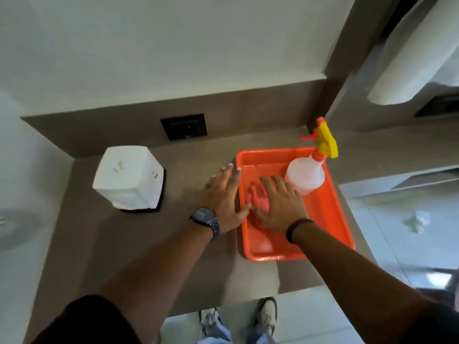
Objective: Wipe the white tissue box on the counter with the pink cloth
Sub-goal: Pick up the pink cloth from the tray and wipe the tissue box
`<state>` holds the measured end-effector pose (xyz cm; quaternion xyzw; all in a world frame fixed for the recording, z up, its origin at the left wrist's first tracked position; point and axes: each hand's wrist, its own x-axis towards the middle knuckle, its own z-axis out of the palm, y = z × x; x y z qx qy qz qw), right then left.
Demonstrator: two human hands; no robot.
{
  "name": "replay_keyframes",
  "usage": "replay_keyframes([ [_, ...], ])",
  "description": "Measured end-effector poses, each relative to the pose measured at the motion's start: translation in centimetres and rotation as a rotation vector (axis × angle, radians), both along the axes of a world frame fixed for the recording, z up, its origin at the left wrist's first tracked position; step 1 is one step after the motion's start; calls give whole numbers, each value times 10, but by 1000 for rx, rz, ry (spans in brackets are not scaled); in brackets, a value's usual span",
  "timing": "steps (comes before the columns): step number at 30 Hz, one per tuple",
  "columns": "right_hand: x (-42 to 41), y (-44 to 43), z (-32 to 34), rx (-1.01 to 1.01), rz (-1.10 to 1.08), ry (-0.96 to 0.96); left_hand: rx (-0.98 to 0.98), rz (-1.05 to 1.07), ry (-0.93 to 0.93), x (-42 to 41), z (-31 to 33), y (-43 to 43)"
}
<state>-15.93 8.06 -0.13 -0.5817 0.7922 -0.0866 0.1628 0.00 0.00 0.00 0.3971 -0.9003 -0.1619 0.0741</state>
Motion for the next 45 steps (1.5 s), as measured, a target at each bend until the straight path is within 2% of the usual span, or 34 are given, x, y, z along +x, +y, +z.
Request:
replay_keyframes([
  [5,-1,0,-34,140,104,139,7,-53,-28,-8,-32,7],
  [15,7,-16,-42,43,-16,166,-2,-80,-4,-9,-39,11],
  [16,6,-16,-42,18,-62,120,6,-93,-8,-10,-39,10],
  [18,6,-23,-35,-103,-255,-92,33,-116,-27,-8,-35,3],
  [20,12,-36,-20,-321,-439,-328,32,-97,-6,1,-20,-17],
  [22,28,-57,-2,-568,-511,-459,-36,-46,49,18,8,-47],
  [24,55,-84,13,-729,-582,-652,-120,-2,117,46,41,-80],
  [26,88,-108,27,-743,-661,-983,-208,-1,99,83,66,-111],
  [28,121,-127,24,-639,-681,-1255,-195,-8,-24,122,81,-136],
  [32,175,-149,0,-420,-669,-1415,-2,49,-382,182,80,-161],
  [35,201,-165,-13,-356,-671,-1473,45,42,-520,200,66,-166],
  [40,225,-191,-14,-357,-468,-1357,-19,21,-476,195,62,-167],
  [45,233,-188,-22,-369,-515,-1417,-42,12,-424,192,64,-162],
])
